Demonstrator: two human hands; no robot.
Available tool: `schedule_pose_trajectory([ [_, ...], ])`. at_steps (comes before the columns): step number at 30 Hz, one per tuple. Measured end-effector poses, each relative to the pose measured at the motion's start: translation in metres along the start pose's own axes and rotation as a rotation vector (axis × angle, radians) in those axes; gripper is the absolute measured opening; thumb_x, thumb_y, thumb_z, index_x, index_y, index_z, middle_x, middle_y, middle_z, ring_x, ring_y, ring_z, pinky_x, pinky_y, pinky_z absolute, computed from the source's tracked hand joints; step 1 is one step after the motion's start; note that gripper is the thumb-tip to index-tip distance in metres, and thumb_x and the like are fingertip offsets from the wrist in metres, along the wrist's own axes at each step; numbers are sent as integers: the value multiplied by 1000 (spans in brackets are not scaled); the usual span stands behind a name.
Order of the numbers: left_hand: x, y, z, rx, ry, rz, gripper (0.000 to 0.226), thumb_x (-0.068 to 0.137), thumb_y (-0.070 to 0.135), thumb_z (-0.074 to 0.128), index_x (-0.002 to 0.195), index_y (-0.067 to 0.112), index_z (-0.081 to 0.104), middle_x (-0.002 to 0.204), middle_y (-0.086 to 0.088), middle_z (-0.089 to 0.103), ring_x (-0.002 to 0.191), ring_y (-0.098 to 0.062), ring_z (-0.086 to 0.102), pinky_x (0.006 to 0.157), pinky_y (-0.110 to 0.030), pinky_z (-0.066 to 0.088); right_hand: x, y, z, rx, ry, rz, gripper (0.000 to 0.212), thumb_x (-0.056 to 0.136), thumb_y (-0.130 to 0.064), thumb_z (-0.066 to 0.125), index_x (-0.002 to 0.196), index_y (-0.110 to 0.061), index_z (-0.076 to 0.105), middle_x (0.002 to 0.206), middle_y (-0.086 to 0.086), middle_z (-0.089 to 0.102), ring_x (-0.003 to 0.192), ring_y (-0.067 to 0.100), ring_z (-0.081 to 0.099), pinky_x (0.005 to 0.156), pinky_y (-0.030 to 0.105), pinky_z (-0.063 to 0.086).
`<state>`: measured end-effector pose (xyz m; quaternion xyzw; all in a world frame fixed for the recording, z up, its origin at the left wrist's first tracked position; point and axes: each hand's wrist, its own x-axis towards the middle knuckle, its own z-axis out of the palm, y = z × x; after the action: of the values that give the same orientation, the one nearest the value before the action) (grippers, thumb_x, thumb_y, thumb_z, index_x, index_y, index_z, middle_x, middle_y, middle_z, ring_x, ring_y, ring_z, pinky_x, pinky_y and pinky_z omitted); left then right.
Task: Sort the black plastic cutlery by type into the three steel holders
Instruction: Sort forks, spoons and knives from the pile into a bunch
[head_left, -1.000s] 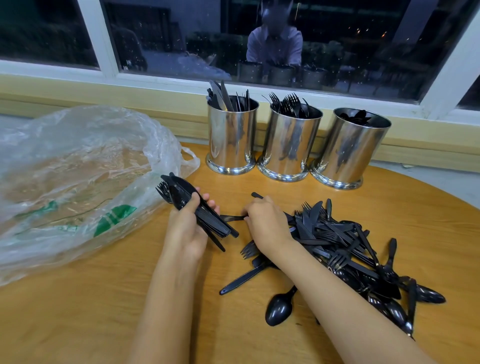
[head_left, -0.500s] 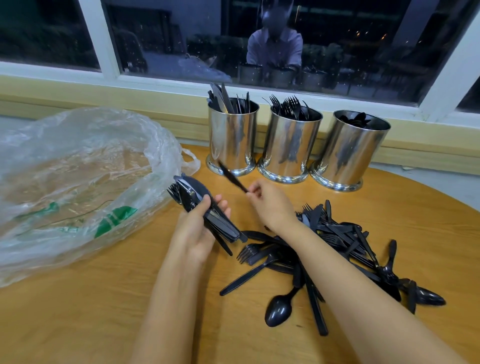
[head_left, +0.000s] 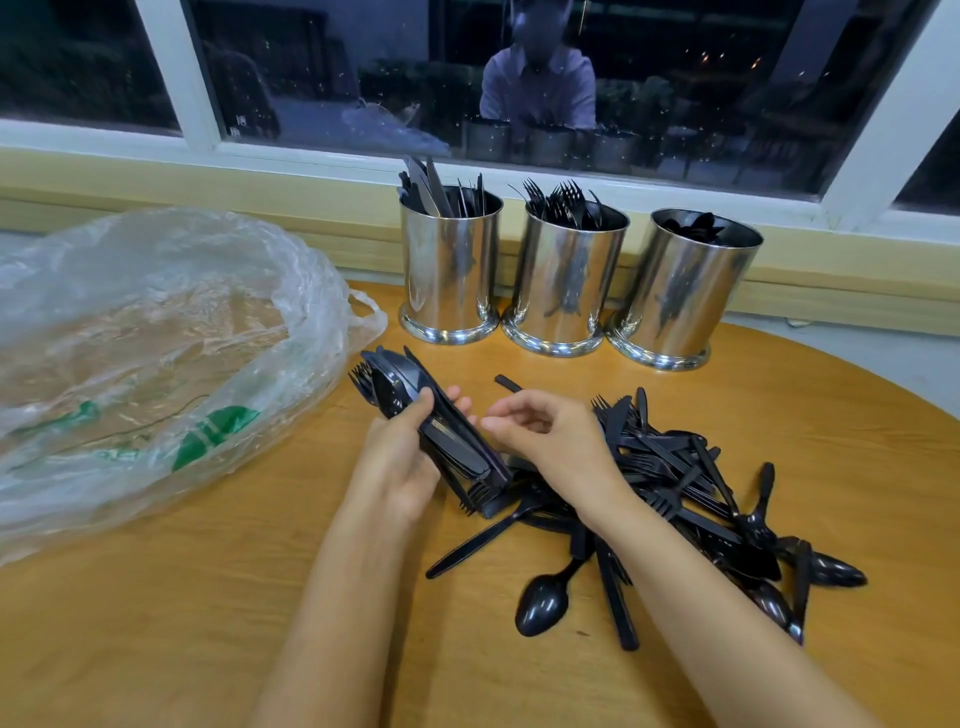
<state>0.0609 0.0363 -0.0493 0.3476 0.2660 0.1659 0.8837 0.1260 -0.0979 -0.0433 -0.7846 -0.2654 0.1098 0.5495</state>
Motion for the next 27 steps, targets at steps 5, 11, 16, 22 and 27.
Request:
schedule_pose_trajectory([
  [5,5,1,-6,-17,18,7,18,101,12,49,112,2,58,88,-7,67,74,-15,64,68,-31,52,-14,18,-34,-325,92,-48,9,86,-19,71,93,-24,73,81,-13,64,72,2,53,68,6,42],
  [11,6,-1,-5,-67,-17,-28,12,102,11,46,95,9,54,76,-3,63,55,-9,56,54,-25,50,-27,34,-43,-679,36,-68,24,91,-34,64,114,-29,69,109,-13,61,107,9,49,84,28,46],
  [16,8,-5,-5,-59,-71,-52,10,101,10,48,101,8,58,77,-2,64,61,-11,62,63,-28,52,-30,31,-41,-891,15,-120,28,93,-42,59,118,-31,66,116,-12,58,111,11,46,78,24,40],
  [22,2,-8,1,-41,-129,-76,14,98,5,49,97,10,62,77,-3,67,68,-14,65,71,-33,51,-28,35,-38,-931,44,-149,24,97,-37,53,117,-26,63,116,-8,56,110,14,46,85,26,39],
  [27,1,-8,3,-40,-133,-98,12,97,5,51,97,12,62,81,-4,70,70,-14,67,72,-33,52,-25,40,-37,-1038,69,-167,22,98,-31,53,113,-19,62,113,-3,56,109,19,46,88,30,39],
])
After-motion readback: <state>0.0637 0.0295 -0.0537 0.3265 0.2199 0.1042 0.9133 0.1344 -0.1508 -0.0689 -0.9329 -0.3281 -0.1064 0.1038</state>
